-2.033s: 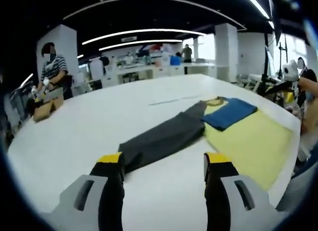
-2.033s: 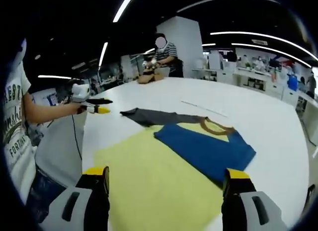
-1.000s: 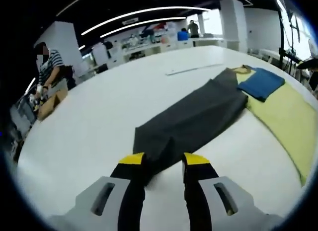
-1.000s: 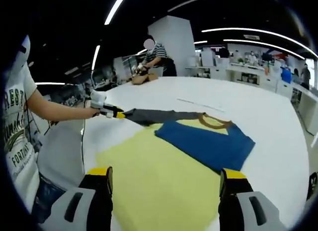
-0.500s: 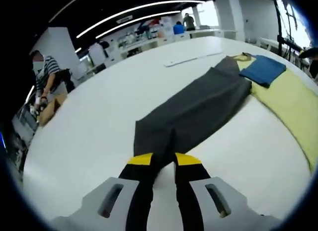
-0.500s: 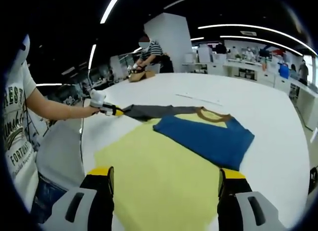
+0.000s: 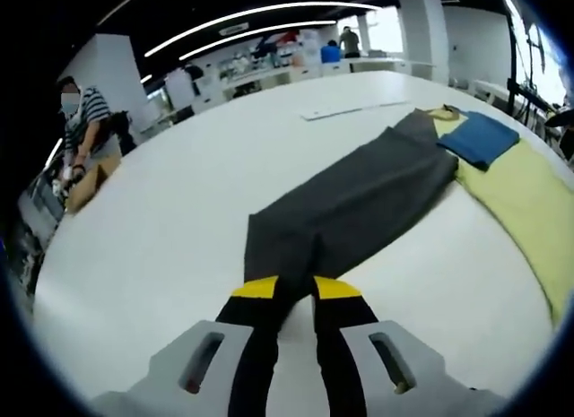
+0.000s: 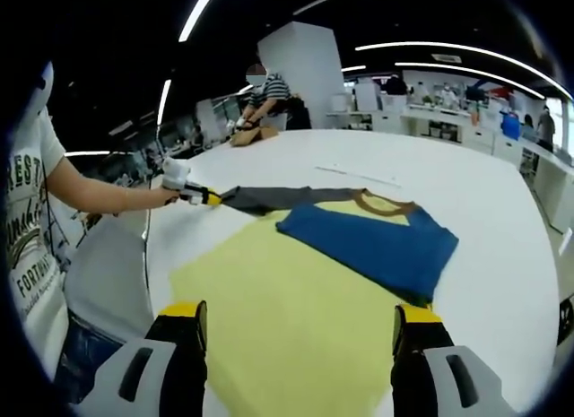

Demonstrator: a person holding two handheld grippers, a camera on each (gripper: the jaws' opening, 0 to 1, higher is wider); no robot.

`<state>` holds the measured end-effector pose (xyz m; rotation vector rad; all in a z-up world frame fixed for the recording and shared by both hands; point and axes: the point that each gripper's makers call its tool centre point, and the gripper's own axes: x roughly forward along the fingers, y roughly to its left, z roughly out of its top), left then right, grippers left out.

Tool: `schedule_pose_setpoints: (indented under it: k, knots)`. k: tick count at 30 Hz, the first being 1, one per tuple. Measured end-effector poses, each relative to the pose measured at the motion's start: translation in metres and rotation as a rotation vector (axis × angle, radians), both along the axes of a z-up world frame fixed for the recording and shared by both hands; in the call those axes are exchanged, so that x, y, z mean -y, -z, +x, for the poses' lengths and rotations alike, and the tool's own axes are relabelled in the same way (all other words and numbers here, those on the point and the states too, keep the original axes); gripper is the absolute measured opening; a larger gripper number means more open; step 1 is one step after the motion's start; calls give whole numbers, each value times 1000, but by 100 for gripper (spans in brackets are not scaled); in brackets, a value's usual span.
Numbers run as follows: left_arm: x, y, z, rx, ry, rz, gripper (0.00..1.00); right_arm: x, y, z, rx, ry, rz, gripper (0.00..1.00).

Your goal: Fold the garment on the visible template until the final outline fits inside the template.

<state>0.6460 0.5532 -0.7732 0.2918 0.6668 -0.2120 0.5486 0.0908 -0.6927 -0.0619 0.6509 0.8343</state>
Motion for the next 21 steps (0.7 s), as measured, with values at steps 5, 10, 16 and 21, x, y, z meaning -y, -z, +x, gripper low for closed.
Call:
schedule_pose_setpoints:
  k: [5, 10, 16, 21]
  knots:
    - [-1, -2, 1, -5, -9, -4, 11, -1, -1, 1, 4, 4, 0, 83]
    - [-1, -3, 3, -12, -42, -28, 10, 1, 1, -1, -1, 4, -14, 83]
    - [-3, -3, 5, -13, -56, -42, 8, 1, 3, -3, -6, 7, -16, 82]
    - [2, -2, 4, -20, -17, -41, 3, 1, 4, -3, -10, 6, -19, 82]
